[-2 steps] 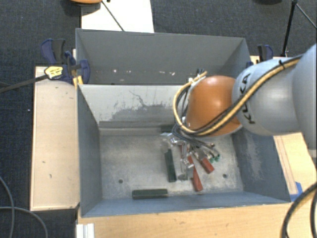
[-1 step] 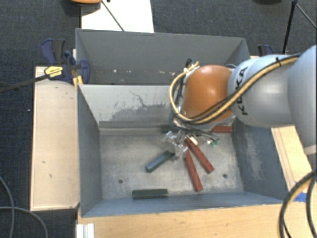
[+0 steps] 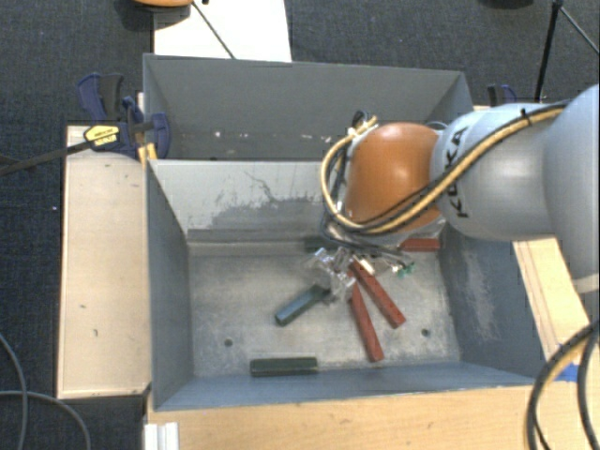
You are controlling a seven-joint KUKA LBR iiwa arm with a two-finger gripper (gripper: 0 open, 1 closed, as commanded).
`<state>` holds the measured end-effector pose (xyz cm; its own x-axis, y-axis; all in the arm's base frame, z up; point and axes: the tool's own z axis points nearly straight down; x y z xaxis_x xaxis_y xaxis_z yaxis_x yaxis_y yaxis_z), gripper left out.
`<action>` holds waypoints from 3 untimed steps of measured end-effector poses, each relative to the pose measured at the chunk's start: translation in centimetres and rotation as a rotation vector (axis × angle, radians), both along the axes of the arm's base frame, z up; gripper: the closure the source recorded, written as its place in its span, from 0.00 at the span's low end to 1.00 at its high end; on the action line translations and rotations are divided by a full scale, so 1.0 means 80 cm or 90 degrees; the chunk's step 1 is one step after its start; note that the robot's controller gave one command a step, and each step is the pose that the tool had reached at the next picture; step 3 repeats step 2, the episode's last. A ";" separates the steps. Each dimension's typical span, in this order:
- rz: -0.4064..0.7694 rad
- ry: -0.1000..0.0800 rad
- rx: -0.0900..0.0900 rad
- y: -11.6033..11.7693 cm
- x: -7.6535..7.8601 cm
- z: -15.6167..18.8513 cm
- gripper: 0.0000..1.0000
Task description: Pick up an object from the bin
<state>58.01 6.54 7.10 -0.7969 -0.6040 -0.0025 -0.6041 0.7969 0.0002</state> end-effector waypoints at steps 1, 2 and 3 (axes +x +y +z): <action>-0.001 0.000 0.000 0.000 0.000 0.000 1.00; -0.011 -0.003 -0.001 -0.051 -0.032 0.216 1.00; -0.011 -0.003 -0.001 -0.051 -0.032 0.216 1.00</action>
Offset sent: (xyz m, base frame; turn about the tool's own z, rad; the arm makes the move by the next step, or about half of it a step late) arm -0.0273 -0.0405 0.1701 0.0129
